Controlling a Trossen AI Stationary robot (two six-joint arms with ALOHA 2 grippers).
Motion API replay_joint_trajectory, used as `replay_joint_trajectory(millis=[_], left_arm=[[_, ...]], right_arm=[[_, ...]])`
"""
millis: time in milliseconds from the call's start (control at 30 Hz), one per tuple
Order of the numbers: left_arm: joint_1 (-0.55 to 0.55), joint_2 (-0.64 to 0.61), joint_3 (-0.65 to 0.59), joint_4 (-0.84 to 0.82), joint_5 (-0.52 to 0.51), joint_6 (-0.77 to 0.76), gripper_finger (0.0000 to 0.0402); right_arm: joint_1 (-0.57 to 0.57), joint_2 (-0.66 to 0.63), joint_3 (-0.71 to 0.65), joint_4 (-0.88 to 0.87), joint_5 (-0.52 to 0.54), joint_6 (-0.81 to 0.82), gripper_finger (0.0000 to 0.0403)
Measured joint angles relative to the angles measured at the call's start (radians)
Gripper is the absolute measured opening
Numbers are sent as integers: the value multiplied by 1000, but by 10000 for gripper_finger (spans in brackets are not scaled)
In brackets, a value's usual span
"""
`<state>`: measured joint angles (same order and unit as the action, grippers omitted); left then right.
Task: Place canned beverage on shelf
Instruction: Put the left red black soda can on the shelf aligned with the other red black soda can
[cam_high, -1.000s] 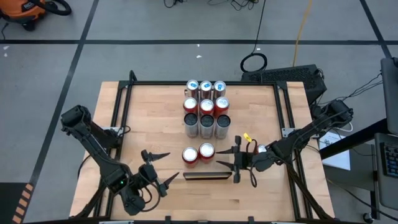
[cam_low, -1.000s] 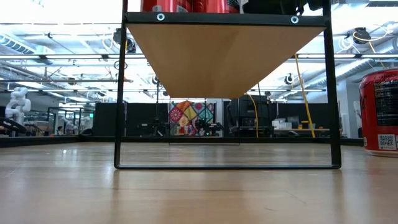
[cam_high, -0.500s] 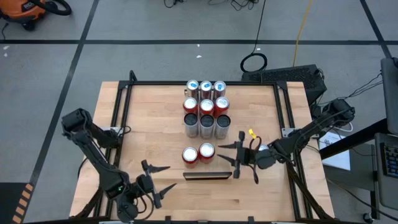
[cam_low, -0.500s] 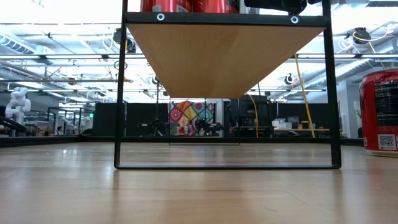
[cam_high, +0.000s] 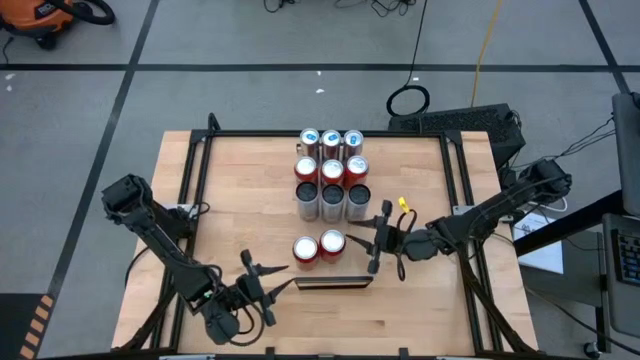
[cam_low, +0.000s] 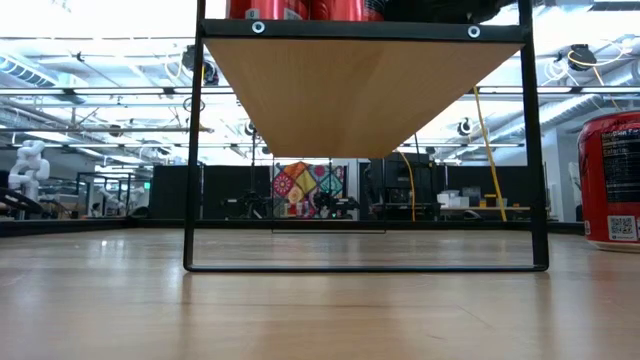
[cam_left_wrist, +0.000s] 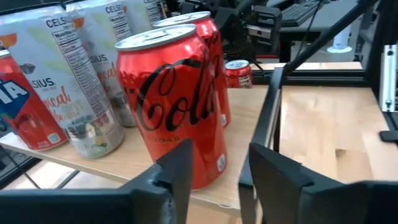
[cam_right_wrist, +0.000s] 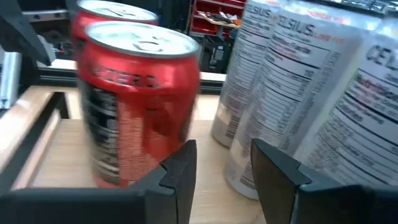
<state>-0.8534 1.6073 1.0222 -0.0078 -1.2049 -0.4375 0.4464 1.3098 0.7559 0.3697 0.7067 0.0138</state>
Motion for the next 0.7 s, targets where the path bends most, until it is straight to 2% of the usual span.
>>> replay_joint_trajectory(millis=[233,600,700], left_arm=[[34,0,0,0,4,-1,118],[70,0,0,-1,31,-2,114],[71,0,0,-1,31,-1,114]], right_arm=[[-19,0,0,-3,-1,-2,125],[-62,1,0,-1,-5,-7,125],[-72,1,0,0,-43,-6,125]])
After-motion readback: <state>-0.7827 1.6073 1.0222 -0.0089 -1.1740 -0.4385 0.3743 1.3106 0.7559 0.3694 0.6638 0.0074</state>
